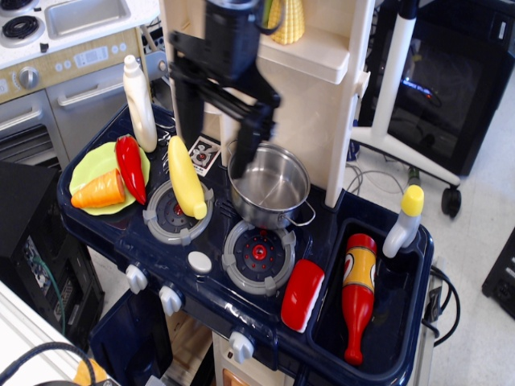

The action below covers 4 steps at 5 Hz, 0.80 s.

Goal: Put sushi in pot or pan

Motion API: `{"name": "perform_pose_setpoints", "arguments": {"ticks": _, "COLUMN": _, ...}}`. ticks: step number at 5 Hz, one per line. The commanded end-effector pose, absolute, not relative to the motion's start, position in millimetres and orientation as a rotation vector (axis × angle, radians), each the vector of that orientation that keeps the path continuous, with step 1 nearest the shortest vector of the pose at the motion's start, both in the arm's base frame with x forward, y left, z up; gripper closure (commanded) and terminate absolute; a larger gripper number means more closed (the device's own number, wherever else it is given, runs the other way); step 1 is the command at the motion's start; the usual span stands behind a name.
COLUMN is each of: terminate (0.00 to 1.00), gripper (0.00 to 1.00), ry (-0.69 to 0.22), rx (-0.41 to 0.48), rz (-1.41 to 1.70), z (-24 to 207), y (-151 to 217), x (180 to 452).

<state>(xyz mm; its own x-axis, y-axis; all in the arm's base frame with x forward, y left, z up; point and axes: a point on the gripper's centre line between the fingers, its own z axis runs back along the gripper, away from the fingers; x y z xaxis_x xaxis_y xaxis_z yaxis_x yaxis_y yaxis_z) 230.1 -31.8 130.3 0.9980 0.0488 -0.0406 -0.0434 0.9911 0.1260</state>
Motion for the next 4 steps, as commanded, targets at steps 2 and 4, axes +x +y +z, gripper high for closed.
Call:
{"name": "perform_pose_setpoints", "arguments": {"ticks": 2, "terminate": 0.00, "gripper": 0.00, "ry": -0.104, "rx": 0.066, "rz": 0.148, "z": 88, "y": -97, "x": 247}}
{"name": "perform_pose_setpoints", "arguments": {"ticks": 4, "terminate": 0.00, "gripper": 0.00, "ry": -0.146, "rx": 0.122, "rz": 0.150, "z": 54, "y": -95, "x": 236}}
